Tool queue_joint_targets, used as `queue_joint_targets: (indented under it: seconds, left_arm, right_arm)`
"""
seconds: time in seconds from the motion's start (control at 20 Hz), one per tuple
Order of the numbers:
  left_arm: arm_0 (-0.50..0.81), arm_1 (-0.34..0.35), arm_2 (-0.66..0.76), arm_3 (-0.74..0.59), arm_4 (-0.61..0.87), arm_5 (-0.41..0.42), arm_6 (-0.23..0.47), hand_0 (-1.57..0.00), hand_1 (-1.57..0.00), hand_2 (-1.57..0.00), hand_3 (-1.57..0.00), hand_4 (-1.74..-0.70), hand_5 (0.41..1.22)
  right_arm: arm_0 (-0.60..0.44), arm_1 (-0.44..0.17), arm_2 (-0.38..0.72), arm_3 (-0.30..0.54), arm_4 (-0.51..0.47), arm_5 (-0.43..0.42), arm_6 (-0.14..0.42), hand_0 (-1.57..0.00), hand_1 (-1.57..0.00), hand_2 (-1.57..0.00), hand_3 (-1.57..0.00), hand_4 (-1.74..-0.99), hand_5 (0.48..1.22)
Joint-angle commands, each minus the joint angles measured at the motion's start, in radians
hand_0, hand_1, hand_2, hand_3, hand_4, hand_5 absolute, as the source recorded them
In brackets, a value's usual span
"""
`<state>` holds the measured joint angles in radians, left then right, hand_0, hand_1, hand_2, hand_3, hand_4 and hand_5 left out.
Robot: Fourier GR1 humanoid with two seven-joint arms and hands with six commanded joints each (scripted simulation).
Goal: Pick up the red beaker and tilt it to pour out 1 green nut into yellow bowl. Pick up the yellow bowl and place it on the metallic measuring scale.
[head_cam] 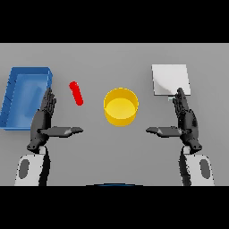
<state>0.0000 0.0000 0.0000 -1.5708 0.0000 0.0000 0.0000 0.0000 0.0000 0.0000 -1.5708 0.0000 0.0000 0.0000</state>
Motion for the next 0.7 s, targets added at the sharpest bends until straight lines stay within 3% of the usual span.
queue_joint_targets:
  seconds: [0.0,0.25,0.3,0.4,0.65]
  left_arm:
    - [0.002,-0.001,-0.002,-0.002,-0.001,0.001,-0.001,0.0,0.0,0.0,0.0,-1.2,0.677]
    - [0.02,-0.01,-0.017,-0.025,-0.007,0.002,-0.002,0.0,0.0,0.0,0.0,-1.2,0.677]
    - [0.049,0.02,-0.046,-0.067,-0.044,-0.012,-0.025,0.0,0.0,0.0,0.0,-1.2,0.677]
    - [0.099,0.028,-0.097,-0.12,-0.096,-0.018,-0.017,0.0,0.0,0.0,0.0,-1.2,0.677]
    - [0.109,0.039,-0.118,-0.152,-0.127,-0.015,0.038,0.0,0.0,0.0,0.0,-1.18,0.66]
  right_arm:
    - [-0.001,0.001,0.001,0.0,0.0,-0.001,0.0,0.0,0.0,0.0,0.0,-1.177,0.572]
    - [0.0,0.016,0.009,0.011,0.008,-0.007,-0.006,0.0,0.0,0.0,0.0,-1.177,0.572]
    - [0.013,-0.03,0.033,-0.017,0.082,-0.02,-0.032,0.0,0.0,0.0,0.0,-1.177,0.572]
    - [0.03,-0.054,0.071,-0.041,0.162,-0.036,-0.051,0.0,0.0,0.0,0.0,-1.183,0.576]
    - [0.049,-0.073,0.085,-0.082,0.165,-0.012,-0.025,0.0,0.0,0.0,0.0,-1.206,0.585]
